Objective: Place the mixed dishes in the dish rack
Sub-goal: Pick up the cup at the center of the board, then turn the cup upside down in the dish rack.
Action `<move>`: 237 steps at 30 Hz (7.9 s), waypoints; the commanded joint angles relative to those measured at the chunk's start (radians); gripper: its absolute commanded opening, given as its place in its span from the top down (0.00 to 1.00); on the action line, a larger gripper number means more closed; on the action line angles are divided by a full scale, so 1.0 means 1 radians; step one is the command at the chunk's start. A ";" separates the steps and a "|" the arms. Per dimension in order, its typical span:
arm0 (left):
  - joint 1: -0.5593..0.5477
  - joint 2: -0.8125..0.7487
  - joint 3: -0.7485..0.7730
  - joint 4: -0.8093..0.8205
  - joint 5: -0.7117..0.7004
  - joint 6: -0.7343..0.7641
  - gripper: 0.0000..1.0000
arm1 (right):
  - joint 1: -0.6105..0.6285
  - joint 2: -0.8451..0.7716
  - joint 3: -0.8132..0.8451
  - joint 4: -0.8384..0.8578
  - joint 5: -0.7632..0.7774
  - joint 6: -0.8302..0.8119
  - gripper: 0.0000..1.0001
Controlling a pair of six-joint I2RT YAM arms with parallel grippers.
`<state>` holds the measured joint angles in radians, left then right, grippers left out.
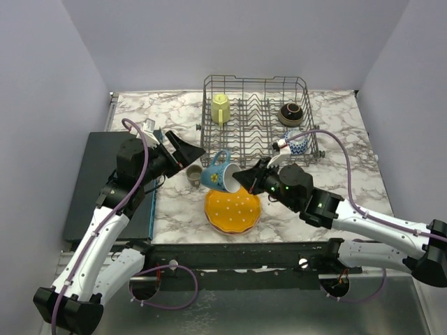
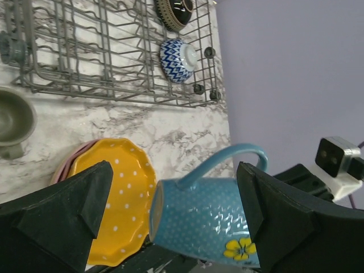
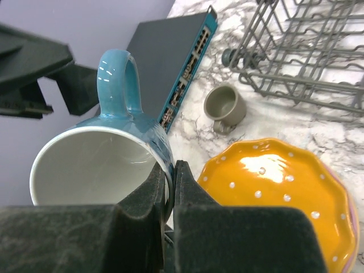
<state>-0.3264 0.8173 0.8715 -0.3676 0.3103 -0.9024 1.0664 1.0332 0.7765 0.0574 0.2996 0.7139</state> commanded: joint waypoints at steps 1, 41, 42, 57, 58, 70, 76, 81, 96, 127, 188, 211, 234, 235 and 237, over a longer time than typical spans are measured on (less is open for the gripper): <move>0.006 -0.010 -0.038 0.107 0.099 -0.081 0.01 | -0.048 -0.061 -0.010 0.101 -0.056 0.062 0.99; 0.005 -0.130 -0.265 0.722 0.213 -0.542 0.01 | -0.097 0.085 -0.053 0.704 -0.125 0.293 0.99; 0.005 -0.132 -0.270 0.731 0.214 -0.554 0.01 | -0.097 0.091 -0.057 0.718 -0.122 0.292 0.99; 0.005 -0.151 -0.302 0.808 0.193 -0.650 0.01 | -0.097 0.214 -0.062 0.892 -0.171 0.282 0.99; 0.006 -0.150 -0.302 0.811 0.195 -0.651 0.01 | -0.097 0.222 -0.058 0.899 -0.175 0.284 0.99; 0.005 -0.149 -0.305 0.829 0.197 -0.660 0.02 | -0.097 0.272 -0.047 0.924 -0.207 0.284 0.99; 0.006 -0.143 -0.302 0.841 0.197 -0.657 0.08 | -0.096 0.278 -0.053 0.934 -0.213 0.274 0.99; 0.006 -0.133 -0.302 0.848 0.196 -0.655 0.13 | -0.097 0.283 -0.063 0.945 -0.223 0.262 0.99; 0.006 -0.117 -0.305 0.864 0.198 -0.640 0.34 | -0.096 0.254 -0.101 0.936 -0.236 0.246 0.99; 0.006 -0.002 -0.266 0.871 0.203 -0.534 0.61 | -0.096 -0.035 -0.188 0.621 -0.107 0.143 0.52; -0.067 0.847 0.398 0.443 -0.103 0.442 0.83 | -0.097 -0.644 -0.348 0.078 0.026 -0.070 0.46; -0.144 1.075 0.548 0.404 -0.377 0.608 0.88 | -0.097 -0.625 -0.324 0.045 0.027 -0.115 0.43; -0.155 1.212 0.634 0.438 -0.494 0.690 0.81 | -0.097 -0.562 -0.345 0.092 0.029 -0.151 0.39; -0.155 1.215 0.636 0.438 -0.494 0.692 0.80 | -0.097 -0.561 -0.345 0.092 0.031 -0.152 0.39; -0.155 1.221 0.637 0.441 -0.497 0.697 0.77 | -0.096 -0.558 -0.347 0.094 0.034 -0.154 0.38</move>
<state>-0.4782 2.0304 1.4643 0.0063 -0.1493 -0.2337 0.9668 0.4702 0.4377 0.1268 0.3065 0.5812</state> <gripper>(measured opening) 0.768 0.612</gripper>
